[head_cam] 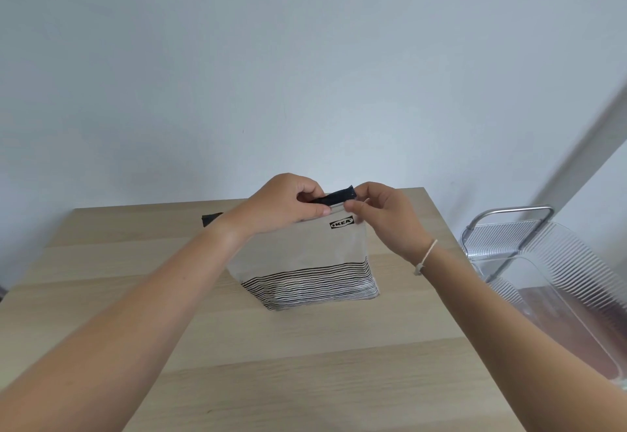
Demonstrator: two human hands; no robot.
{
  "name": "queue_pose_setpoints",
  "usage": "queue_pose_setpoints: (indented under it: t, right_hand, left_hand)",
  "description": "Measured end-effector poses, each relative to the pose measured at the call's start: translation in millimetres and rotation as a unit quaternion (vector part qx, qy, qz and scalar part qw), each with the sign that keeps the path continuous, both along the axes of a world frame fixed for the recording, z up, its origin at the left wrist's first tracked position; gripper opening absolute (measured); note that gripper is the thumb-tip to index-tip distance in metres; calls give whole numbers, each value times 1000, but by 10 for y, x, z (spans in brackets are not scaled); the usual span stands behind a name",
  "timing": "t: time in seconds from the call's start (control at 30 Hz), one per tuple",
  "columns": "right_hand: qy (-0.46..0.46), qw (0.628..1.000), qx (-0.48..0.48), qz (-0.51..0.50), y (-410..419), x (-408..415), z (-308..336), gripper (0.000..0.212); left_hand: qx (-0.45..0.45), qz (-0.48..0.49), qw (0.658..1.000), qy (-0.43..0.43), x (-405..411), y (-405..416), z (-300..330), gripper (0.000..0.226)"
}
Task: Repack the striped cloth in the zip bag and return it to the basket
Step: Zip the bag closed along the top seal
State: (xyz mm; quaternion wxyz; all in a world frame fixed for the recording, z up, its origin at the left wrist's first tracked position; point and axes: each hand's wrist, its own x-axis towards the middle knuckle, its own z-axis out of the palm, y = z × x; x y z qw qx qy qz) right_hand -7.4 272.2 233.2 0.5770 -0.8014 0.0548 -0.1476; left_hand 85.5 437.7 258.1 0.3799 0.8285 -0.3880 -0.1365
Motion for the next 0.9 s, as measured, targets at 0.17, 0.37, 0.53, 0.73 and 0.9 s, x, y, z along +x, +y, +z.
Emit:
queue_pose_setpoints:
  t: [0.17,0.37,0.53,0.73,0.9]
  right_hand:
    - [-16,999,-24,-15,34,19,12,27]
    - [-7,1000,15,-19,30,4,26,17]
    - [25,999,26,2,17,-16,23,13]
    - [28,998,48,16,21,-25,15,20]
    - [13,999,46,1,27,-12,35,30]
  left_hand:
    - [2,5,1000,8,-6,-9,11,17]
    - [-1,14,1000,10,-1,-2,25,19]
    - [15,19,1000,12,2,-8,5,14]
    - [13,12,999,30,-22,-28,22,11]
    - [6,19,1000,8,-21,-45,13,13]
